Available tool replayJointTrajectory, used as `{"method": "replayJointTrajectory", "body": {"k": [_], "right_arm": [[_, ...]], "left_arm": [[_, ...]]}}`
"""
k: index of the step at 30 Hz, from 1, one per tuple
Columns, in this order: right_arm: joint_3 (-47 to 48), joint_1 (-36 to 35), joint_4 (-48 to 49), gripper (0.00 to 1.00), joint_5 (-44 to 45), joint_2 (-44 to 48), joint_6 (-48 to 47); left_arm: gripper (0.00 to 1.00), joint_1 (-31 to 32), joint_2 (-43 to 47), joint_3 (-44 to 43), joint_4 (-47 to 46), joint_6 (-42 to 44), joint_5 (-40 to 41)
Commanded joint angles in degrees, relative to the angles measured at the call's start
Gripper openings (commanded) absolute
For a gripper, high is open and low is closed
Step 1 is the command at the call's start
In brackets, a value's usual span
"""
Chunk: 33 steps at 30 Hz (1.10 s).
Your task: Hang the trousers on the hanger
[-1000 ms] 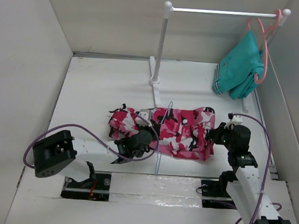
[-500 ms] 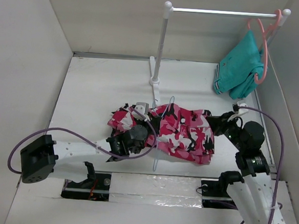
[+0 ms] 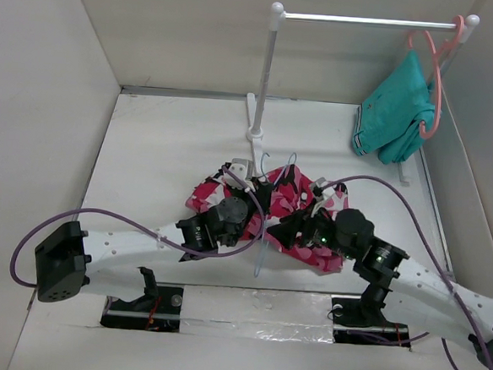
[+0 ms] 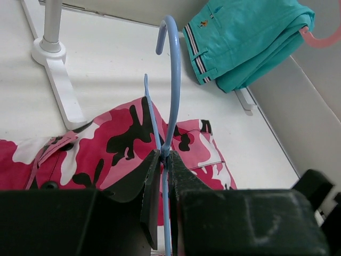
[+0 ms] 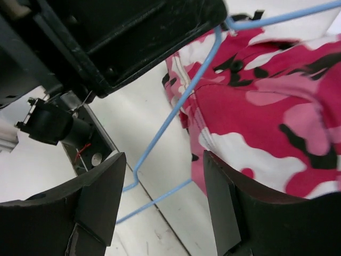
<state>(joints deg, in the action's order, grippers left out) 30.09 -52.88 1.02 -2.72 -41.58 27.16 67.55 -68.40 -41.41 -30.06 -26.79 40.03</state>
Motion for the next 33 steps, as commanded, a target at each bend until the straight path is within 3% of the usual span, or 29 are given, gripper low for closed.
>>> {"method": "replayJointTrajectory", "body": {"k": [1, 7, 8, 11, 14, 22, 24, 25, 28, 33], "right_arm": [[2.4, -3.8, 7.8, 0.65, 9.2, -6.1, 5.0], [-0.2, -4.9, 19.3, 0.51, 9.8, -14.2, 9.1], [0.0, -4.9, 20.5, 0.40, 9.1, -16.1, 9.2], [0.0, -4.9, 23.5, 0.19, 7.5, -18.3, 9.8], [-0.3, -6.1, 25.8, 0.04, 7.5, -18.9, 11.1], [0.0, -8.1, 27.9, 0.00, 7.0, -15.7, 13.4], [-0.2, -8.1, 28.3, 0.00, 7.8, -14.5, 14.2], [-0.4, -8.1, 28.5, 0.00, 8.3, -12.8, 14.8], [-0.1, -8.1, 27.6, 0.00, 9.4, -10.5, 14.9], [2.7, -5.6, 21.2, 0.00, 10.0, -6.7, 14.2]], "left_arm": [[0.00, 0.3, 1.2, -4.2, -6.0, -0.2, -0.7], [0.00, 0.3, 2.3, -3.9, -5.8, -0.5, -1.4], [0.00, 0.3, 2.2, -4.6, -5.0, -0.4, -1.4], [0.00, 0.3, 2.6, -4.4, -4.3, -0.1, -1.3], [0.00, 0.3, 2.6, -5.3, -3.5, 0.4, -1.2], [0.00, 0.3, 1.1, -8.7, -3.4, 3.1, -5.0], [0.08, 0.3, 1.5, -9.3, -4.2, 4.3, -6.4], [0.21, 0.3, 1.8, -9.8, -5.3, 5.0, -6.8], [0.41, 0.3, 2.6, -11.8, -4.5, 8.0, -8.0], [0.58, 0.3, 4.1, -15.7, -2.2, 10.2, -9.8]]}}
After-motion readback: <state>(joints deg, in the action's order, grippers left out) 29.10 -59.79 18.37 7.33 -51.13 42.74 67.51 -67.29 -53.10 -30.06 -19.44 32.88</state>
